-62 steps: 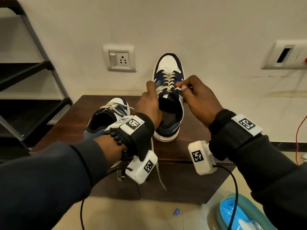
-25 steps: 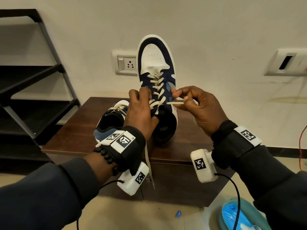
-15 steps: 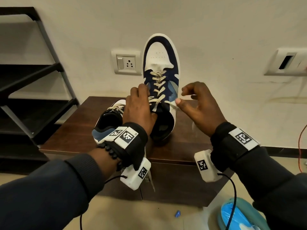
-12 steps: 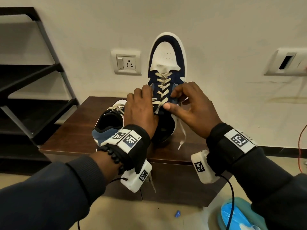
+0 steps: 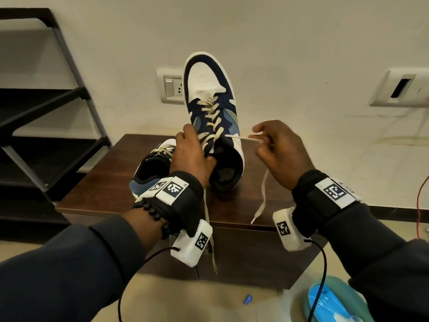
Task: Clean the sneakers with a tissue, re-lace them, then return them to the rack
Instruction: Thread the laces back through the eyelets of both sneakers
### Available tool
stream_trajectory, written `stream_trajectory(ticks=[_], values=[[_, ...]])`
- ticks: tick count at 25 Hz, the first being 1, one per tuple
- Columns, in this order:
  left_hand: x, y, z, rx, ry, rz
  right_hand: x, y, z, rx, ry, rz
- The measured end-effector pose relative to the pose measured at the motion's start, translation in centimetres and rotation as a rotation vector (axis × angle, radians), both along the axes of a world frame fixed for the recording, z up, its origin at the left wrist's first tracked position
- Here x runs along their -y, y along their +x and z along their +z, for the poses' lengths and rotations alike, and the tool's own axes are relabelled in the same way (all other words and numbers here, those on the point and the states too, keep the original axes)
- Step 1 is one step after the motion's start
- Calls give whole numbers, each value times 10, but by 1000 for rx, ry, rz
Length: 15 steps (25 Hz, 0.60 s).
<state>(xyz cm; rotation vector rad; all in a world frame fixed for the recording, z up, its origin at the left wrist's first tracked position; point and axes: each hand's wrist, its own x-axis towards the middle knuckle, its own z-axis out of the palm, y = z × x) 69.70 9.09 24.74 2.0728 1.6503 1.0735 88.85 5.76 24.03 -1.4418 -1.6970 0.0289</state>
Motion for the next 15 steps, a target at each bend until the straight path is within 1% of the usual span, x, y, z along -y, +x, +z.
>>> stream_trajectory(ticks=[2, 3, 4, 5, 7, 9, 12, 15], values=[[-1, 0, 0, 11, 9, -10, -3, 15, -4, -96, -10, -130], [-1, 0, 0, 7, 13, -14, -3, 18, -4, -142, -25, -125], [-1, 1, 0, 3, 11, -14, -2, 16, -2, -151, -26, -84], [-1, 2, -1, 2, 7, -11, 0, 10, 0, -117, 0, -26], [-1, 5, -1, 4, 4, -12, 5, -11, 7, -1, 50, 95], [0, 6, 0, 7, 1, -13, 7, -27, 10, 82, 33, 157], [1, 4, 1, 1, -15, -11, 9, -31, 13, 34, 9, 160], [1, 1, 1, -53, -29, 2, 10, -30, 14, -6, -17, 143]])
